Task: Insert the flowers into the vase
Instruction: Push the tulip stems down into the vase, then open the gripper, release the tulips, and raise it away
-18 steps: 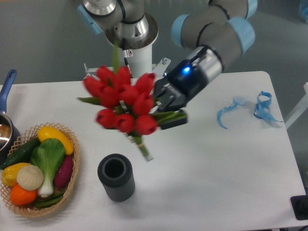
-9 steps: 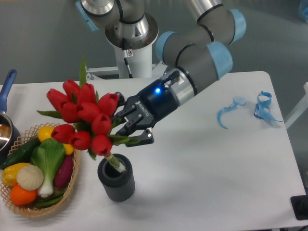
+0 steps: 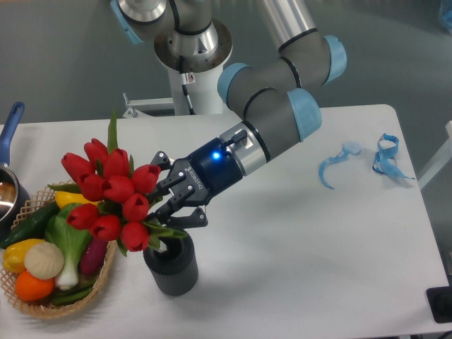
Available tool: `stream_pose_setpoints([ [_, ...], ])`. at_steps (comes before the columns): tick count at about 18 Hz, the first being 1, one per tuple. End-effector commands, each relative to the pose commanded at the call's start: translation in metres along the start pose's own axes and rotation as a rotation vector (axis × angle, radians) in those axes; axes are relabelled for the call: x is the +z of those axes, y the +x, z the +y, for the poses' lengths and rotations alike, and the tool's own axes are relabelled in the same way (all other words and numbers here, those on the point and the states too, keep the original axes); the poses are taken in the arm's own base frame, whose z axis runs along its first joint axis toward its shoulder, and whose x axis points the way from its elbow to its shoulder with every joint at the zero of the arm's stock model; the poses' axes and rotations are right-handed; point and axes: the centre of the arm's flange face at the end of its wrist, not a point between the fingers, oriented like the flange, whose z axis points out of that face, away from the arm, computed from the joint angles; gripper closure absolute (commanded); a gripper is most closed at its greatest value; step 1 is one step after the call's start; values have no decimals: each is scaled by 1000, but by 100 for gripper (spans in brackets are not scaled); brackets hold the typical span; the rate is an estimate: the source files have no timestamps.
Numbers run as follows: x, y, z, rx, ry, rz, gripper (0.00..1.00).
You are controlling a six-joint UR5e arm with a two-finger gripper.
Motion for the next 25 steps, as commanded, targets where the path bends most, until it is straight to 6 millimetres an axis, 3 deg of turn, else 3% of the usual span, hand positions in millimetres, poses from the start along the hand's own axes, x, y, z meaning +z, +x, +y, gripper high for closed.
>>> stream_pose_setpoints([
  [8, -19, -20, 45, -59, -4, -34, 66],
  [13, -16, -30, 99, -58, -38, -35, 66],
  [20, -15, -26, 110, -77, -43, -34, 62],
  [21, -14, -27, 112, -81, -54, -34, 60],
  [23, -15, -29, 113, -75, -69, -38, 26],
  [25, -16, -30, 109, -64, -68, -42, 8],
])
